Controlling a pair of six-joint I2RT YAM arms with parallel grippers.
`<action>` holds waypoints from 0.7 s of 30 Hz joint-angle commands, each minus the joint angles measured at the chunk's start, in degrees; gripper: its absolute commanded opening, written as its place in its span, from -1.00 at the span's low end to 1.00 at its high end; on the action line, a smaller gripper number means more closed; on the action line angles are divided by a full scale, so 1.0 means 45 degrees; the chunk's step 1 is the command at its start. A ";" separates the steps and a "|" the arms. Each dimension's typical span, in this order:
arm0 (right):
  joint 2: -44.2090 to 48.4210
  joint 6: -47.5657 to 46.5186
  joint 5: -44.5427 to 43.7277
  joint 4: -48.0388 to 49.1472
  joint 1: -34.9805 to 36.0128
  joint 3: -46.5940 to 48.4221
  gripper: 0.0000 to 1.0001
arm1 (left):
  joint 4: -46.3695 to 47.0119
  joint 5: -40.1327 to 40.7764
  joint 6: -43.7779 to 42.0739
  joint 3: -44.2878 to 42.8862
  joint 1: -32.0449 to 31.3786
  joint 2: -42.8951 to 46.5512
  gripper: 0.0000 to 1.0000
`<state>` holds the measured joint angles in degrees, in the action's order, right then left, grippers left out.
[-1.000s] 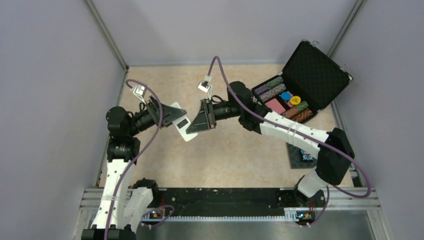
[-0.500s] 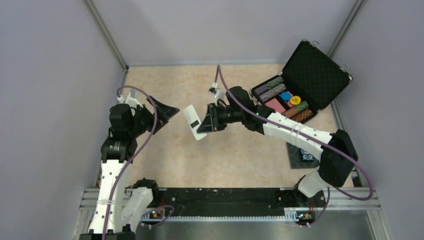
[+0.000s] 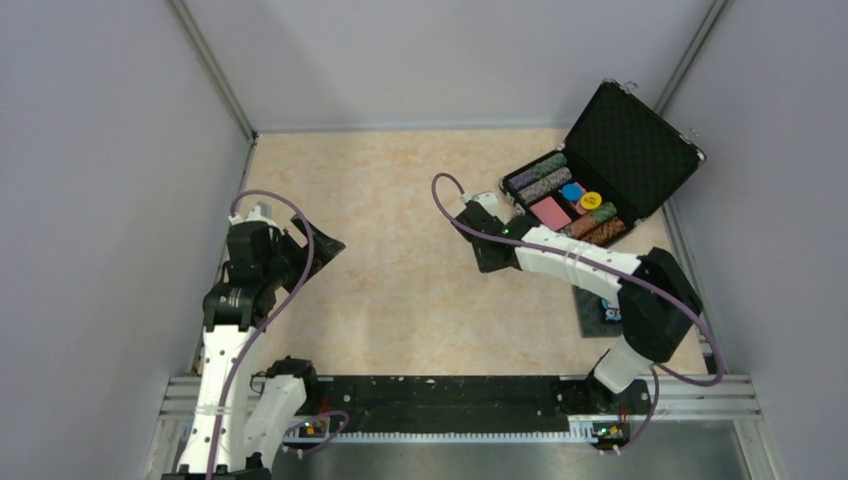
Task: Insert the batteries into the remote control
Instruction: Place the remote control at the center of the board.
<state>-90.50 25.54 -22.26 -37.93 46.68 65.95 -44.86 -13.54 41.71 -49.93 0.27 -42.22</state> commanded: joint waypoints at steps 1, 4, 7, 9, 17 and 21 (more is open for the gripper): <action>-0.1333 -0.0145 -0.3643 -0.0639 -0.0111 0.0206 -1.00 | 0.0039 0.0431 -0.0337 0.0004 0.0001 0.0319 0.90; -0.2165 0.0185 -0.3969 -0.0674 -0.0117 0.0325 -1.00 | -0.0011 0.0418 -0.0447 -0.0046 -0.0002 0.0416 0.90; -0.2909 0.0465 -0.4003 -0.0673 -0.0118 0.0503 -1.00 | -0.0046 0.0322 -0.0529 -0.0112 -0.0002 0.0581 0.91; -0.3375 0.0610 -0.3958 -0.0675 -0.0112 0.0610 -1.00 | -0.0031 0.0291 -0.0557 -0.0115 -0.0002 0.0673 0.91; -0.4120 0.0933 -0.4125 -0.0692 0.0049 0.0805 -1.00 | -0.0136 0.0179 -0.0578 -0.0115 0.0010 0.0713 0.91; -0.4252 0.0978 -0.3953 -0.0677 0.0226 0.0928 -0.75 | -0.0133 0.0129 -0.0598 -0.0105 -0.0002 0.0641 0.91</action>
<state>-107.37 27.77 -42.09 -41.58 47.03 68.88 -46.37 -12.56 40.27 -49.93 0.27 -39.51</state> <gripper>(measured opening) 0.213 0.954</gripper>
